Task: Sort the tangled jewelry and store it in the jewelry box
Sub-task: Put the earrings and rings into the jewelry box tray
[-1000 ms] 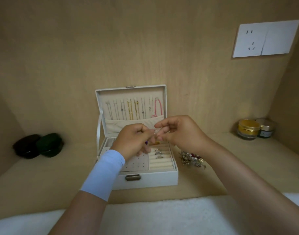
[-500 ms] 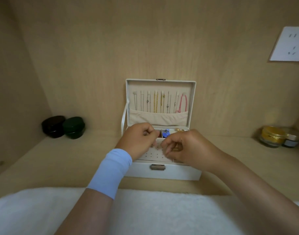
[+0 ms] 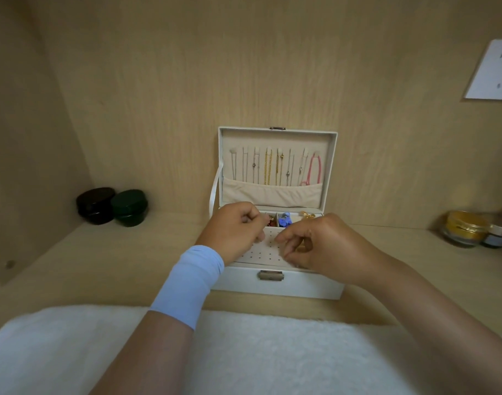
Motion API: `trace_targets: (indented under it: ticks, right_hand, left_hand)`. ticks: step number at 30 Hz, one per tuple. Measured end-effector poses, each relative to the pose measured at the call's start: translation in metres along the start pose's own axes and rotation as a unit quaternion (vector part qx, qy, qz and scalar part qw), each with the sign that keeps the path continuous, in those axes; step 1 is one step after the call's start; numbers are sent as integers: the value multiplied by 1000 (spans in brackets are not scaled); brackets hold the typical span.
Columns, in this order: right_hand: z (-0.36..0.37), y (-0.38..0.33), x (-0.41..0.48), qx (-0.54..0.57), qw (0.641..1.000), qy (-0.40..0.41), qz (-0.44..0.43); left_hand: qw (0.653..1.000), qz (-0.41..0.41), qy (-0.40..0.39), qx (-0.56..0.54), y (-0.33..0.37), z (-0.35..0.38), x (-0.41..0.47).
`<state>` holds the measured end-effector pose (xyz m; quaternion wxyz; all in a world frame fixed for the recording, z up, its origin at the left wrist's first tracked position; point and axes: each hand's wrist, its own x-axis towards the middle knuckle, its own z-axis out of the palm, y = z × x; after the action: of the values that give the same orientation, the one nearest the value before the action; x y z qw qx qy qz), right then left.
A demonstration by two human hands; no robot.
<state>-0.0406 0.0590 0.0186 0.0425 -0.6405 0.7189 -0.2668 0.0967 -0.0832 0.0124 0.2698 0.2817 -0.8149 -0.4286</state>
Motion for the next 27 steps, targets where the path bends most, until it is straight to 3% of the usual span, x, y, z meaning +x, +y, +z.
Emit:
trace_targets:
  ticks: [6, 11, 15, 19, 27]
  right_hand:
    - [-7, -1, 1, -30, 999, -29, 24]
    - [-5, 2, 3, 32, 997, -1, 73]
    - [-14, -1, 11, 85, 990, 85, 67]
    - [-6, -17, 25, 170, 980, 87, 49]
    - [8, -27, 46, 208, 970, 113, 52]
  left_hand:
    - [1000, -3, -10, -20, 3, -3, -3]
    - [998, 4, -27, -65, 1, -10, -3]
    - [995, 5, -39, -92, 0, -16, -5]
    - [993, 12, -53, -106, -2, -21, -8]
    - [989, 2, -75, -129, -6, -38, -12]
